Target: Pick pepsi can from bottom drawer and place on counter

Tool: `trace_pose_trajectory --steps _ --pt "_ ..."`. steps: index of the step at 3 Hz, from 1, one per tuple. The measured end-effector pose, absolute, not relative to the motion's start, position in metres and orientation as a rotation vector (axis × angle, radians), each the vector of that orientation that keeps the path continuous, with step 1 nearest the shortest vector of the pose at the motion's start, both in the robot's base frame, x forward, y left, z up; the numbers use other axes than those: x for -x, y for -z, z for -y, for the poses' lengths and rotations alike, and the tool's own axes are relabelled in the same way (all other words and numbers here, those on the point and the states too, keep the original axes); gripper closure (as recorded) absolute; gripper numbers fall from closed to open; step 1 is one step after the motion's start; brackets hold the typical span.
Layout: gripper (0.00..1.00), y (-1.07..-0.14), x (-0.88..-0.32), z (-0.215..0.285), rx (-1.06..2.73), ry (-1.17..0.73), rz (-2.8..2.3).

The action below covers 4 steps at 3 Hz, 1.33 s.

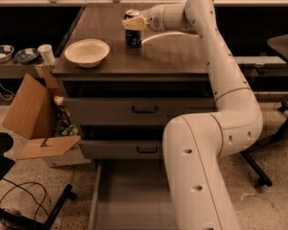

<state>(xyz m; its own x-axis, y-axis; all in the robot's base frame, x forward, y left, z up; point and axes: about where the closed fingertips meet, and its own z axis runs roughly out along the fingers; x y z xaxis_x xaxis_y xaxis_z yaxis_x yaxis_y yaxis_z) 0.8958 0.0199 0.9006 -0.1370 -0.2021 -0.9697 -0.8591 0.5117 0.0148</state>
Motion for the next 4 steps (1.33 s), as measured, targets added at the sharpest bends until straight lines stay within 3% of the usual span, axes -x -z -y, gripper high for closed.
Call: trace_pose_trajectory --steps 1,2,3,4 --pt "0.84 -0.897 -0.899 -0.016 0.892 -0.757 -1.654" --pt "0.61 -0.897 -0.897 -0.017 0.892 -0.757 -1.654" --pt "0.37 -0.897 -0.897 -0.017 0.892 -0.757 -1.654" --pt "0.07 -0.911 -0.885 -0.025 0.956 -0.743 -1.65"
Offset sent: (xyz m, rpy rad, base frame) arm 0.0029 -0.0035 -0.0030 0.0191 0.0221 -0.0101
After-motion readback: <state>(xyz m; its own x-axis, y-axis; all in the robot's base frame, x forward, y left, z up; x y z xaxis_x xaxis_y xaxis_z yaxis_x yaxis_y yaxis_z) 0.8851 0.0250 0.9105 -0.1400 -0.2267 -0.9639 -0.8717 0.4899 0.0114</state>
